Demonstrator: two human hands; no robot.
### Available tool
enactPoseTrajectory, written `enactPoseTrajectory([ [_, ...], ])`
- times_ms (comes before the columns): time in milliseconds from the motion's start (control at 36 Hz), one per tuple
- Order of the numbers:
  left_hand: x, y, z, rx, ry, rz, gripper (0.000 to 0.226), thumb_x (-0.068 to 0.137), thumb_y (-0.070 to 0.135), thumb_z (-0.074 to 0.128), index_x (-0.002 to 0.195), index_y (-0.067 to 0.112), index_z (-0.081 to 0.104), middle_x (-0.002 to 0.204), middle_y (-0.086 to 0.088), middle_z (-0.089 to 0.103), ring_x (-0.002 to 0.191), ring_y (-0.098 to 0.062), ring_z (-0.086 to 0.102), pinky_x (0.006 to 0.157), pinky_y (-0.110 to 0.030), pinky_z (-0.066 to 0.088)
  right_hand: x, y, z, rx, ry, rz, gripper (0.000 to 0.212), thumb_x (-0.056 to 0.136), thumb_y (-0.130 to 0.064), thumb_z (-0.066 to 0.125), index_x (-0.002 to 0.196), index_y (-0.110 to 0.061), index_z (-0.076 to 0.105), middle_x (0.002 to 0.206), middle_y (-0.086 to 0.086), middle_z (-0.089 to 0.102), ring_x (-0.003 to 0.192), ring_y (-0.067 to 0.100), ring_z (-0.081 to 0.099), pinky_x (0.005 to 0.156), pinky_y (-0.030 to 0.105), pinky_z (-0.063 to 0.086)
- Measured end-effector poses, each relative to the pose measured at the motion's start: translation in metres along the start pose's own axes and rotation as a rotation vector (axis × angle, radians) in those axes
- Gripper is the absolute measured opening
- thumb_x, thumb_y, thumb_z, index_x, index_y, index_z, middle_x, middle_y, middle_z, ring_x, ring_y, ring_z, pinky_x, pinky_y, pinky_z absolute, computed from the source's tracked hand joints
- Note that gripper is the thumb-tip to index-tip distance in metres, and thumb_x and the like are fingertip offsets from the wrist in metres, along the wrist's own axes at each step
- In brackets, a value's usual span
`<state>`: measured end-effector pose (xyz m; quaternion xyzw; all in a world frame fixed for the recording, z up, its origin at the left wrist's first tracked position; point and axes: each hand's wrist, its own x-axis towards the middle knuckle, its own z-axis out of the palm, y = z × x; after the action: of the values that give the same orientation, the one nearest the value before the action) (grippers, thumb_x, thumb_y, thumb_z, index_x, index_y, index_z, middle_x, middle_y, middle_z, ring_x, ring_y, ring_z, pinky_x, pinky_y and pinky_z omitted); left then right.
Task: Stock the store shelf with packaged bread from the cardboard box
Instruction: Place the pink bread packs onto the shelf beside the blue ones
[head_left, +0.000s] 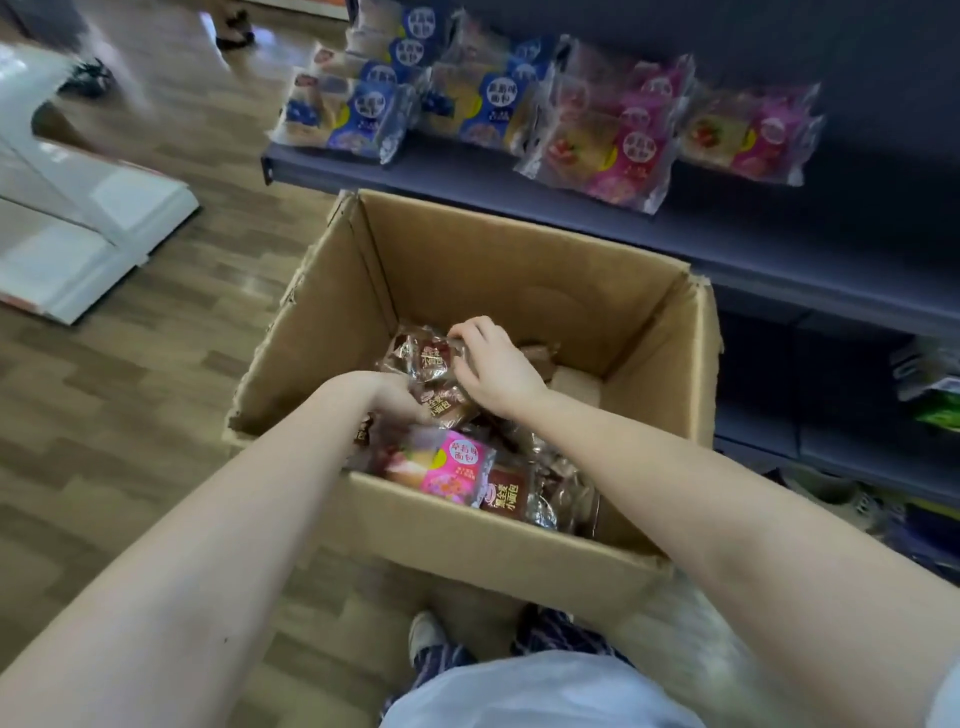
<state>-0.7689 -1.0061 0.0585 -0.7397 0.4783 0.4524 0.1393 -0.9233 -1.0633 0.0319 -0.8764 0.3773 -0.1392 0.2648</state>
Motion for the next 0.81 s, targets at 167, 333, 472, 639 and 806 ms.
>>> enactPoseTrajectory([
  [167, 0.007, -0.006, 0.004, 0.192, -0.166, -0.090, 0.054, 0.091, 0.042, 0.057, 0.133, 0.008, 0.053, 0.111, -0.012, 0.066, 0.110, -0.023, 0.058, 0.102, -0.032, 0.039, -0.016, 0.018, 0.020, -0.127, -0.542, 0.157, 0.041, 0.096, -0.029, 0.048, 0.131, -0.007, 0.047, 0.128, 0.017, 0.051, 0.119, 0.031, 0.049, 0.096, 0.032, 0.039],
  [333, 0.011, -0.014, 0.004, 0.164, -0.124, -0.110, 0.051, 0.085, 0.033, 0.070, 0.126, 0.006, 0.060, 0.111, -0.007, 0.069, 0.096, -0.018, 0.061, 0.089, -0.027, 0.044, -0.033, 0.031, 0.024, -0.142, -0.830, 0.276, 0.057, 0.090, -0.025, 0.059, 0.143, -0.019, 0.038, 0.143, 0.009, 0.038, 0.129, 0.028, 0.041, 0.103, 0.034, 0.040],
  [472, 0.012, -0.014, -0.001, 0.106, -0.071, -0.093, 0.039, 0.081, 0.030, 0.075, 0.107, 0.001, 0.067, 0.098, -0.007, 0.068, 0.096, -0.023, 0.063, 0.082, -0.032, 0.046, -0.031, 0.029, 0.014, -0.190, -0.935, 0.337, 0.072, 0.083, -0.009, 0.059, 0.146, -0.021, 0.025, 0.128, 0.013, 0.050, 0.107, 0.029, 0.057, 0.085, 0.041, 0.055],
  [639, 0.010, -0.013, -0.007, 0.065, 0.236, -0.028, 0.007, 0.084, 0.010, 0.063, 0.081, 0.016, 0.063, 0.076, -0.003, 0.064, 0.061, -0.017, 0.058, 0.056, -0.025, 0.045, -0.025, 0.029, 0.010, -0.073, -1.022, 0.419, 0.044, 0.081, -0.010, 0.071, 0.120, -0.006, 0.049, 0.105, 0.009, 0.059, 0.074, 0.018, 0.058, 0.062, 0.027, 0.051],
  [806, 0.007, -0.006, -0.012, -0.086, 0.486, 0.061, 0.005, 0.093, 0.015, 0.053, 0.093, 0.013, 0.058, 0.101, -0.013, 0.065, 0.096, -0.031, 0.061, 0.070, -0.027, 0.039, -0.015, 0.027, 0.005, -0.281, -1.021, 0.370, 0.022, 0.079, -0.019, 0.073, 0.091, -0.009, 0.058, 0.095, 0.005, 0.062, 0.087, 0.025, 0.064, 0.078, 0.035, 0.054],
])
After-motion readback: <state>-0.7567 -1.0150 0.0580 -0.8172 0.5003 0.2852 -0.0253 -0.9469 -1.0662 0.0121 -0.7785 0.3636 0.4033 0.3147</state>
